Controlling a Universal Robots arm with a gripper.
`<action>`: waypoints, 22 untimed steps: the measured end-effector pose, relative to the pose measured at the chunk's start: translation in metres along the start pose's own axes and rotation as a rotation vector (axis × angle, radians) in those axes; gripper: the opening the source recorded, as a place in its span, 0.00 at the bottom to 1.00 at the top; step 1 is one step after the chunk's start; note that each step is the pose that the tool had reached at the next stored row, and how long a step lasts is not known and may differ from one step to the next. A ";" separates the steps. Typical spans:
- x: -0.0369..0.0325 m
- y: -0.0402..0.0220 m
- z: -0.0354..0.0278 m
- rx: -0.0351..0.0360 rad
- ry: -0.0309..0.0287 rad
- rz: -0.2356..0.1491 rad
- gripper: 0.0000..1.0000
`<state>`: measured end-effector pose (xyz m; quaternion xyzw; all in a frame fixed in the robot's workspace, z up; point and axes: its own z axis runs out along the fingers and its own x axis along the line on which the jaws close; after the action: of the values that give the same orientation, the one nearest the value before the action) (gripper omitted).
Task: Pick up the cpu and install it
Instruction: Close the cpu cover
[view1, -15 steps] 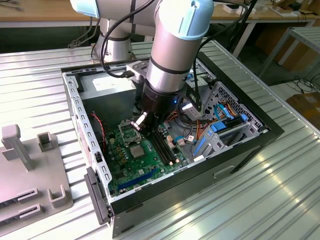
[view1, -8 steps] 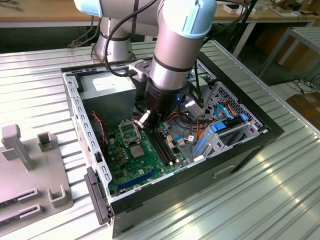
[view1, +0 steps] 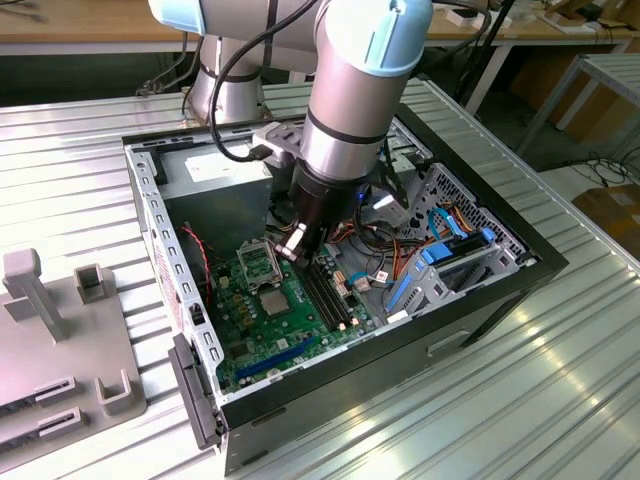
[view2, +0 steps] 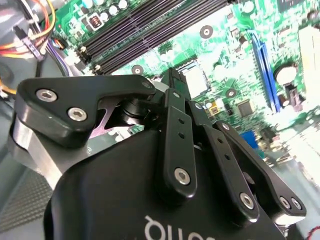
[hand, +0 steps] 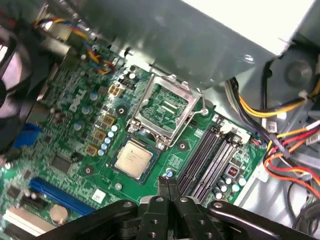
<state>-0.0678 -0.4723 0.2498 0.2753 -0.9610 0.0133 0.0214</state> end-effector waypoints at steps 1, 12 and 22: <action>0.0000 0.0000 0.0000 0.0010 -0.0003 -0.020 0.11; -0.0031 -0.0019 0.0004 0.0117 -0.0033 -0.241 0.11; -0.0076 -0.0047 0.0003 0.0118 -0.0034 -0.243 0.11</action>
<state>-0.0589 -0.4723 0.2493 0.3897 -0.9206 0.0158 0.0196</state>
